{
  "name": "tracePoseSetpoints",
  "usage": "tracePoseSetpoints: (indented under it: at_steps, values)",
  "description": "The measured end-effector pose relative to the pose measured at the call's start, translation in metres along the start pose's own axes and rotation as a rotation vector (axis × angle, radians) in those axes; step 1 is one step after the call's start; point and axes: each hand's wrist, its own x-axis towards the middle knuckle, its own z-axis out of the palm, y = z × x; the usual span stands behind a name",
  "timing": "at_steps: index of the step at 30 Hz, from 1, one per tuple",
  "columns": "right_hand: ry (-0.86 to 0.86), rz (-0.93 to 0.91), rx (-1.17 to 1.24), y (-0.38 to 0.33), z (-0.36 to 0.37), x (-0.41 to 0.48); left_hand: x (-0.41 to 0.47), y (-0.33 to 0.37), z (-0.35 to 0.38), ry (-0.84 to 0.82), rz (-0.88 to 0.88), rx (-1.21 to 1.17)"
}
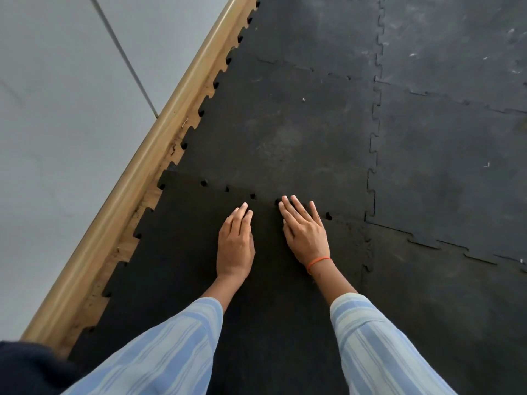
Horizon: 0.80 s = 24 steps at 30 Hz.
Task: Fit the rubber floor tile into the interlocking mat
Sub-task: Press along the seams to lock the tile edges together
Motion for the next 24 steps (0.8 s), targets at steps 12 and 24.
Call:
tracePoseSetpoints:
  at_steps: [12,24]
  values:
    - [-0.034,0.126,0.009,-0.015,-0.004,-0.010,-0.001,-0.007,-0.007,-0.025,0.057,-0.037]
    - [-0.012,0.164,-0.009,-0.020,-0.009,-0.006,0.000,-0.008,-0.005,-0.050,0.041,-0.049]
